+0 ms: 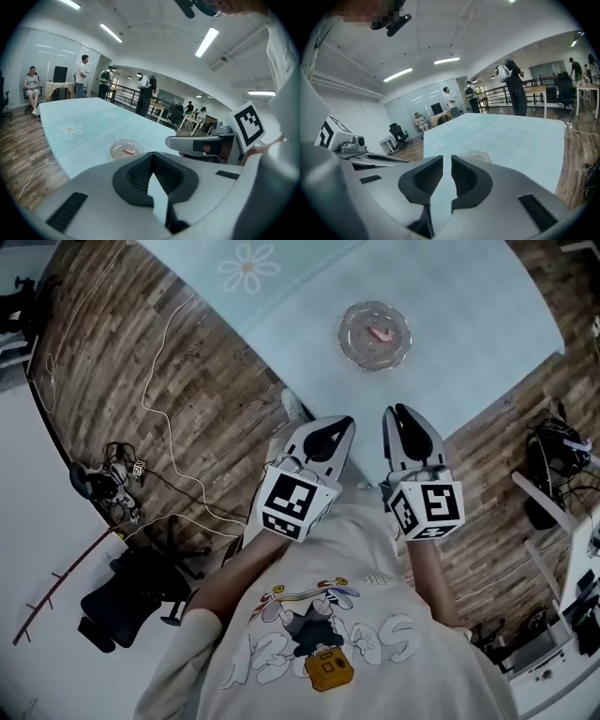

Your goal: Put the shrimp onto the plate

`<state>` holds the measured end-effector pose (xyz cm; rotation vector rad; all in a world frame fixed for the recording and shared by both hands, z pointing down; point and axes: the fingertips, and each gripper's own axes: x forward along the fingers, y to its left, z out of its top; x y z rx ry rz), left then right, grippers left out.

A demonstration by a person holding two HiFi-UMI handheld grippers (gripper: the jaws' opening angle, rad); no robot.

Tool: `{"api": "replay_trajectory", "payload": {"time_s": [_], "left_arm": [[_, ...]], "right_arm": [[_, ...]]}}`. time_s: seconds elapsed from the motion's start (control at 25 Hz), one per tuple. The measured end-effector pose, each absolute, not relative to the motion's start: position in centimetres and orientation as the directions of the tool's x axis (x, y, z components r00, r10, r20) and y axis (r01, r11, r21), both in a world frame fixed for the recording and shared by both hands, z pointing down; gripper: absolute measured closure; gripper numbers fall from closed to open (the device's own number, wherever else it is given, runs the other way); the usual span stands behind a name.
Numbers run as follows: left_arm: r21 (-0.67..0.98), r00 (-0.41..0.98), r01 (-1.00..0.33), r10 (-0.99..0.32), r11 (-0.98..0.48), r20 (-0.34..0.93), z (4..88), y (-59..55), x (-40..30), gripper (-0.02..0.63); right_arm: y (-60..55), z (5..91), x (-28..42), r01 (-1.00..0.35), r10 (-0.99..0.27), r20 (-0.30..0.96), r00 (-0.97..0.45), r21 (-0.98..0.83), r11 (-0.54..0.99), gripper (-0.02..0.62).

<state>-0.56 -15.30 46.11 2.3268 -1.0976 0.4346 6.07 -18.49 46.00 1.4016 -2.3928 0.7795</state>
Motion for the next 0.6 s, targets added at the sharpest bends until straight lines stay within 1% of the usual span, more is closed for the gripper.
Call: {"api": "replay_trajectory", "payload": {"time_s": [0.2,0.44,0.6], "left_arm": [[0.284,0.645,-0.761,-0.626,-0.584,0.439,43.2,-15.1,-1.1,0.598],[0.328,0.677,-0.735,-0.614,-0.593,0.406,40.3,-13.1,-2.7,0.598],[0.334,0.708,-0.706,-0.609,-0.624,0.358,37.8,-12.1,-4.5,0.598]], "right_arm": [[-17.0,43.1,5.4,-0.864,-0.743,0.442,-0.503,-0.287,0.414,0.523],[-15.1,39.6,5.2,-0.898,-0.807,0.411,-0.423,-0.311,0.313,0.523],[-14.0,37.7,2.7,-0.907,-0.826,0.39,-0.408,-0.275,0.318,0.523]]}}
